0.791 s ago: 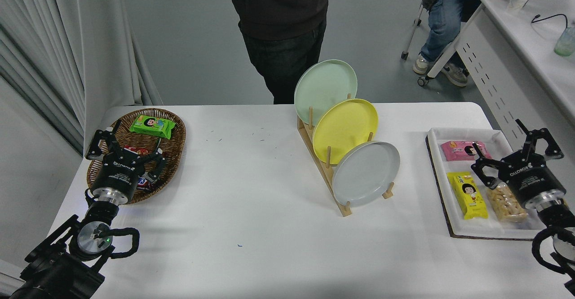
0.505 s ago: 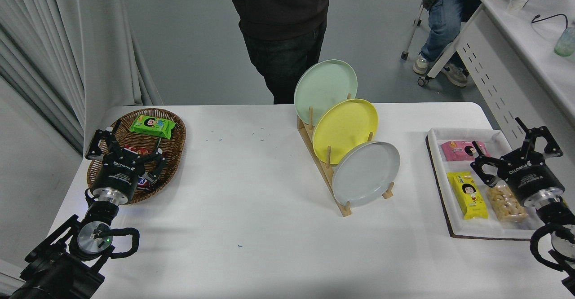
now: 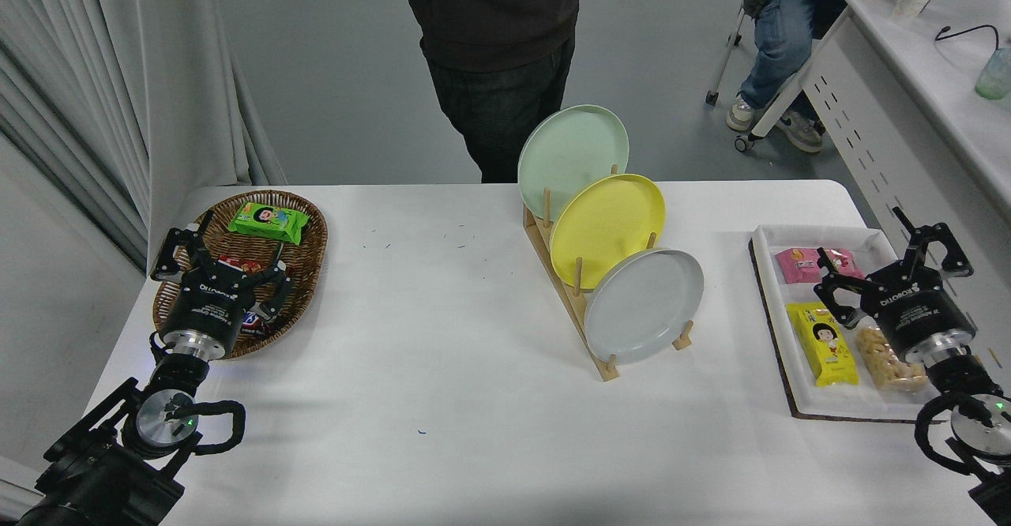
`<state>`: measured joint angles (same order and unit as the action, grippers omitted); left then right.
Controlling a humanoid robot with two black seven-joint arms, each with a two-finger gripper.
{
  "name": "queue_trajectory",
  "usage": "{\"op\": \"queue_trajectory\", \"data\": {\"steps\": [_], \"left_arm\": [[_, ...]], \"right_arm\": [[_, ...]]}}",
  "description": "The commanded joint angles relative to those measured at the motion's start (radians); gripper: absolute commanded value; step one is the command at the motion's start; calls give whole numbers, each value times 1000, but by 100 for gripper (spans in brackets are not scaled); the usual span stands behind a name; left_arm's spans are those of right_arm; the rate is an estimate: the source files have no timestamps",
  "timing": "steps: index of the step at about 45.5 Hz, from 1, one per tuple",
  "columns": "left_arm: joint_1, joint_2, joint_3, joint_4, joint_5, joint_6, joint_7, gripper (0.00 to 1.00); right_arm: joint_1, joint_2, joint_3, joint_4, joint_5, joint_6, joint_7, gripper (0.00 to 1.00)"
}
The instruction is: Place the plate on the table
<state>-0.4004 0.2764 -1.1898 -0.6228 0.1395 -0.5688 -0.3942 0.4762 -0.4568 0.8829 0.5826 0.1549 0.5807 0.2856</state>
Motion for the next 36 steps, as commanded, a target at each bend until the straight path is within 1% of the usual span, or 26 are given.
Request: {"op": "queue_trajectory", "data": {"steps": [1,26,31,36], "left_arm": [[0,0,1,0,0,1,0,98],[0,0,-1,0,0,0,0,98],[0,0,1,0,0,0,0,98],[0,1,-1,0,-1,1,0,98]], "right_arm": [[1,10,4,-3,0,1,1,100],[4,6,4,-4,2,1,1,100],[41,10,-13,-46,2,-1,1,100],[79,4,-48,-40,2,-7,1,100]]}}
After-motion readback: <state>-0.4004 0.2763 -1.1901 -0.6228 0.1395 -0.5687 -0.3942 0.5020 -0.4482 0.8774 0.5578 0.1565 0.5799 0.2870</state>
